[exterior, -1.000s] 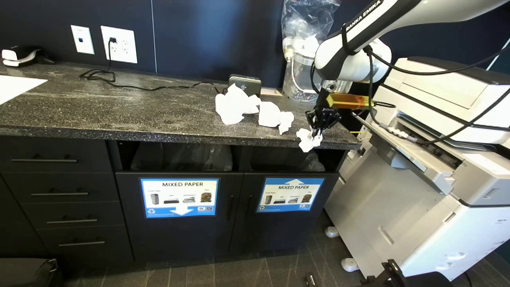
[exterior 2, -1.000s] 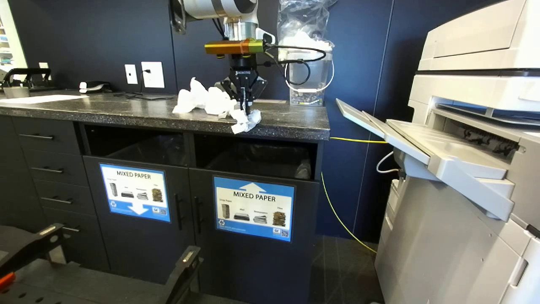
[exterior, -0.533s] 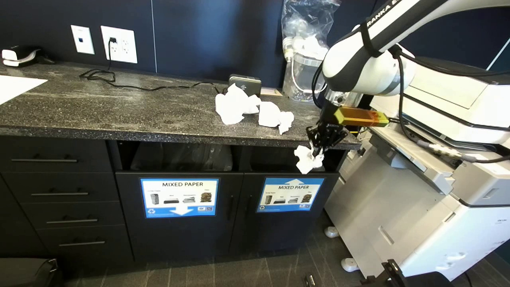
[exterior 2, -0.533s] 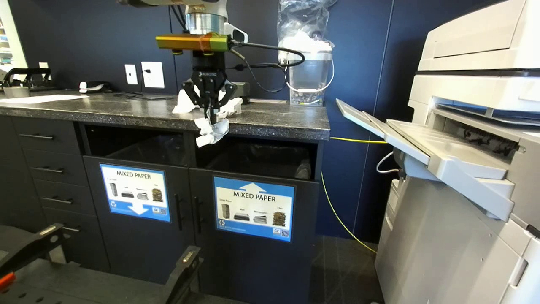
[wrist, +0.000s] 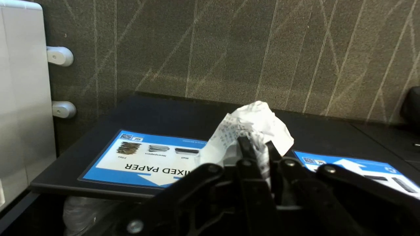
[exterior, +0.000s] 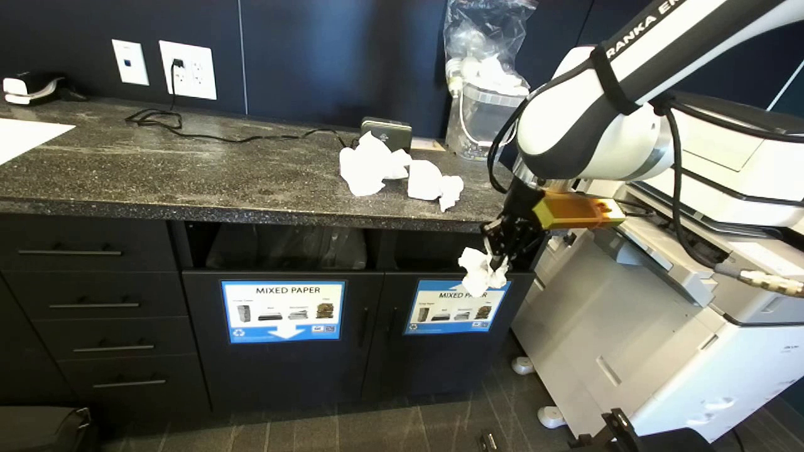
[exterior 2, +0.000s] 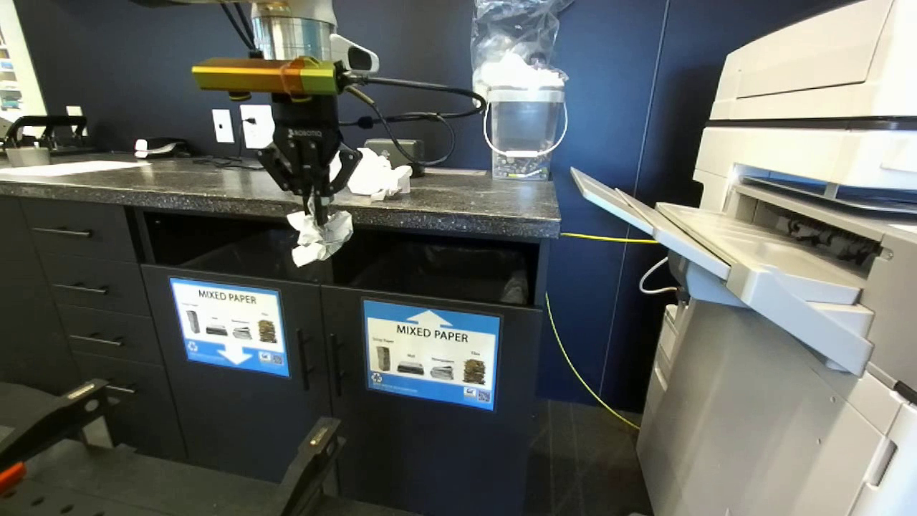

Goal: Throw two of the papers on the countertop into the bin on the right

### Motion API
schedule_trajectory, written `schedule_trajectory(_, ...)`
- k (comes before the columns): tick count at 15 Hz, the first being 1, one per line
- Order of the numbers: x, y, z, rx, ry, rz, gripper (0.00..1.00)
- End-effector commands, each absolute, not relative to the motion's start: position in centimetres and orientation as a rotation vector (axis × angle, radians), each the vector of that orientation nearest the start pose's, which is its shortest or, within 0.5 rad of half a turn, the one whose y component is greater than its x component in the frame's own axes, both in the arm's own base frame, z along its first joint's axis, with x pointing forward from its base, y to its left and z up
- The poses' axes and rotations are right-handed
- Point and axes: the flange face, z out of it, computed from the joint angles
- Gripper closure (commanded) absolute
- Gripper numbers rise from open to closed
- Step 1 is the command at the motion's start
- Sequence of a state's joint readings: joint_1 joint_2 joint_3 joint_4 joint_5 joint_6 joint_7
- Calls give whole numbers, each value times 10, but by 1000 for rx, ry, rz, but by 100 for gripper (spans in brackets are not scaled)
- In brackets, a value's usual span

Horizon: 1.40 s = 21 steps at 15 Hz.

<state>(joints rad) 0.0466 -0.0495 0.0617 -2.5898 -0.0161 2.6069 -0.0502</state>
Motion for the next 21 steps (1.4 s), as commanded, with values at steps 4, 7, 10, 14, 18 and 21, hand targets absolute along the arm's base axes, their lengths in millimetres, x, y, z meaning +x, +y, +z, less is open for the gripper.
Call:
schedule_trajectory(4,443,36,241,-3118,-272,-135,96)
schedule_trajectory(7,452,34,209,-3112,-251,-140,96)
schedule_trajectory(10,465,30,164,-3110,-235,-160,96)
schedule_trajectory(14,487,23,114,-3137,-250,-243,96)
schedule_trajectory(18,506,3,81,-3197,-282,-441,96)
schedule_trajectory(21,516,-9,68,-3242,-294,-630,96)
